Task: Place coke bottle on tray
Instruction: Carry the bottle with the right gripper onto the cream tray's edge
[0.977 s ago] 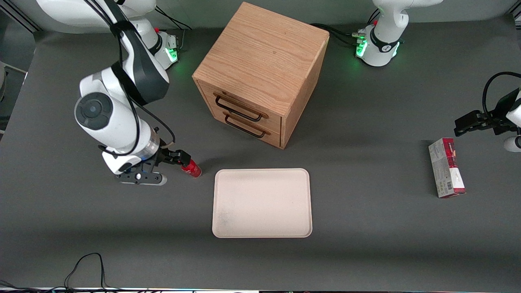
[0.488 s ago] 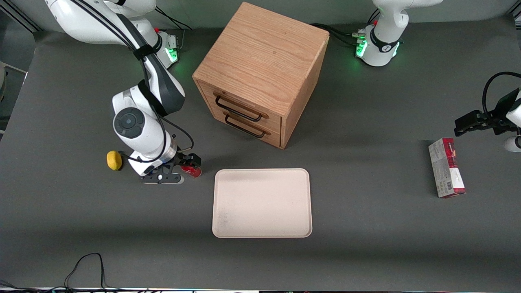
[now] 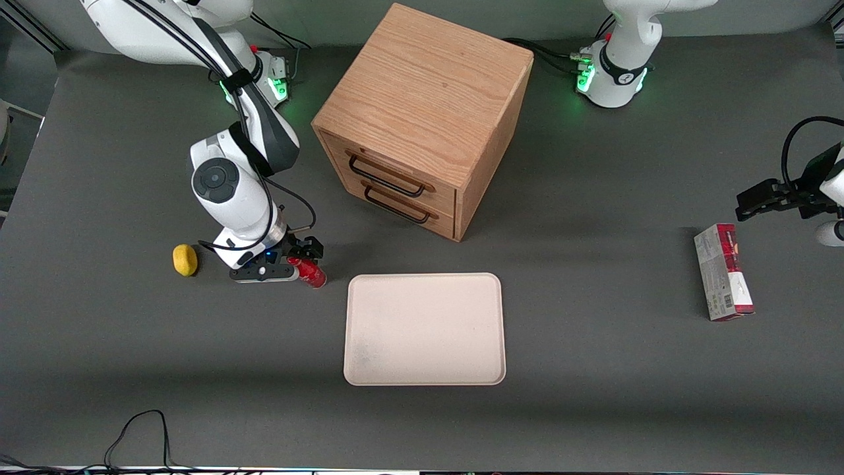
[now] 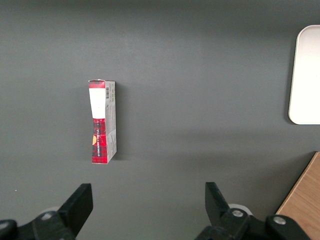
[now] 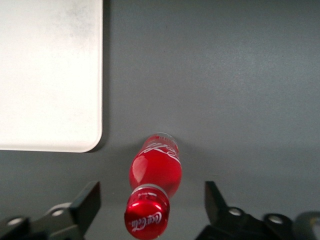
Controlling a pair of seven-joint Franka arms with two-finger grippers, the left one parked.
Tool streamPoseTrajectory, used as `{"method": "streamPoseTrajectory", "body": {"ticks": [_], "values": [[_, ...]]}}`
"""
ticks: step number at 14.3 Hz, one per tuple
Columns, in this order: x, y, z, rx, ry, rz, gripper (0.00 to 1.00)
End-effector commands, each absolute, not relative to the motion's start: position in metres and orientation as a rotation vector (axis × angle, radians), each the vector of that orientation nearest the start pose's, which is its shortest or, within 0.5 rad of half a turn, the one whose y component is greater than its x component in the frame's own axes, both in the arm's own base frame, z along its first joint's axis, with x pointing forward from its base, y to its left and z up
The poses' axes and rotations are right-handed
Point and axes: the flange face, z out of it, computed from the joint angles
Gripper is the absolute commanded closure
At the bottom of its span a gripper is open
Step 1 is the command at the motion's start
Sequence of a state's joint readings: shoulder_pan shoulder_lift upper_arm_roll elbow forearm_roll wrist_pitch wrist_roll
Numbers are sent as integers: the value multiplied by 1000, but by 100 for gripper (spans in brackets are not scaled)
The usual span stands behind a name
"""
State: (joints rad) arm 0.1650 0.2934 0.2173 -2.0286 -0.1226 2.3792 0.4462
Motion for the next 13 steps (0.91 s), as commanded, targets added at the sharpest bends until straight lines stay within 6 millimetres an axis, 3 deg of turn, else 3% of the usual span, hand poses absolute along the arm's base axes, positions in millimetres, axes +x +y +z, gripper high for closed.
{"method": "streamPoseTrajectory", "body": {"ticks": [1,3,6,8,9,13], "values": [[555,215,317,-3143,-59,-146,57],[556,212,316,-3144,-48,-139,98],[560,209,318,-3137,-11,-141,100],[571,211,337,-3122,9,-186,100],[577,210,350,-3132,25,-164,100],[608,204,450,-3188,84,-45,100]]}}
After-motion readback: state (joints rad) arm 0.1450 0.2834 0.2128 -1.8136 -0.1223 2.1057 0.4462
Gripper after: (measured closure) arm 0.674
